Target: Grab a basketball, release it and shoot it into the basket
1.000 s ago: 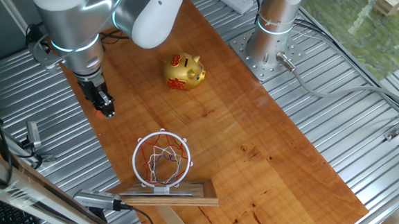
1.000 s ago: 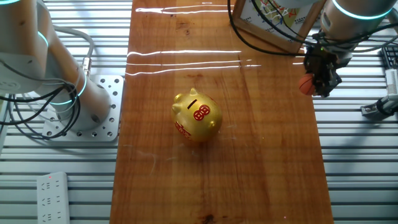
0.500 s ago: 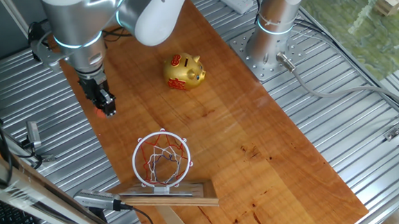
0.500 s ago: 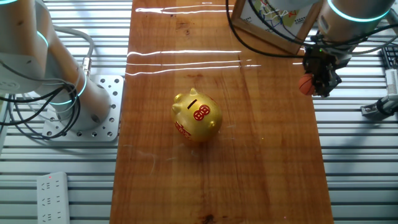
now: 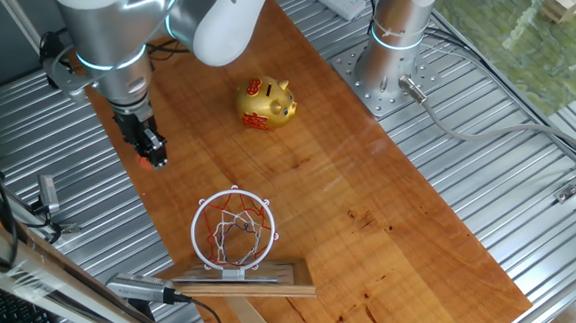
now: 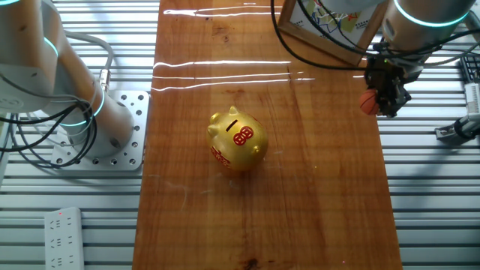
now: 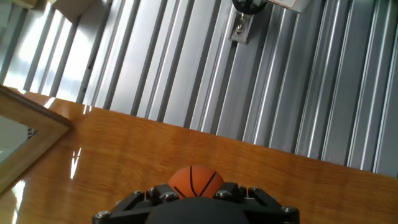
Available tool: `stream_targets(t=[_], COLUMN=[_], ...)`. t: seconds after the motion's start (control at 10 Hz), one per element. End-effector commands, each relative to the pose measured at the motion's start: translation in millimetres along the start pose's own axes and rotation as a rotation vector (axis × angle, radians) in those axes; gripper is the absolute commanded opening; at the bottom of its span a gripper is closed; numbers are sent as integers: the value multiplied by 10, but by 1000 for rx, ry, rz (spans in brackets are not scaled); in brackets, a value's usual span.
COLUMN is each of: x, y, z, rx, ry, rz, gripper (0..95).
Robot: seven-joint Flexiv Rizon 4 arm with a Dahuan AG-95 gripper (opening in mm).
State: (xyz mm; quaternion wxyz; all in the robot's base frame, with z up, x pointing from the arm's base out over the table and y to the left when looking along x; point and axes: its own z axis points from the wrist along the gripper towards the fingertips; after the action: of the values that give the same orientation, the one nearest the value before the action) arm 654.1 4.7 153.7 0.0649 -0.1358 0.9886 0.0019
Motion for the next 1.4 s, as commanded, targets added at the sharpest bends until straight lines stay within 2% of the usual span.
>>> stream_targets(t=[0.1,0.2,0.4,0.5,0.6,0.9,1.1,1.2,1.3,1.4], x=[-26,-23,10,34,41,-56,-131,-184,-224,-291], y=[55,111,209,316,395,1109,1446,1707,1922,2189], z=[-462,-774,-1113,-1373,-1479,-1944,-2054,-2091,-2109,-2063], rx=[-21,-6,-10,-12,-13,-5,1,4,9,19], ry=[17,32,37,46,52,69,71,73,73,74], rz=[-14,-28,-38,-35,-29,-13,3,29,45,48], gripper=[0,0,0,0,0,0,0,0,0,0])
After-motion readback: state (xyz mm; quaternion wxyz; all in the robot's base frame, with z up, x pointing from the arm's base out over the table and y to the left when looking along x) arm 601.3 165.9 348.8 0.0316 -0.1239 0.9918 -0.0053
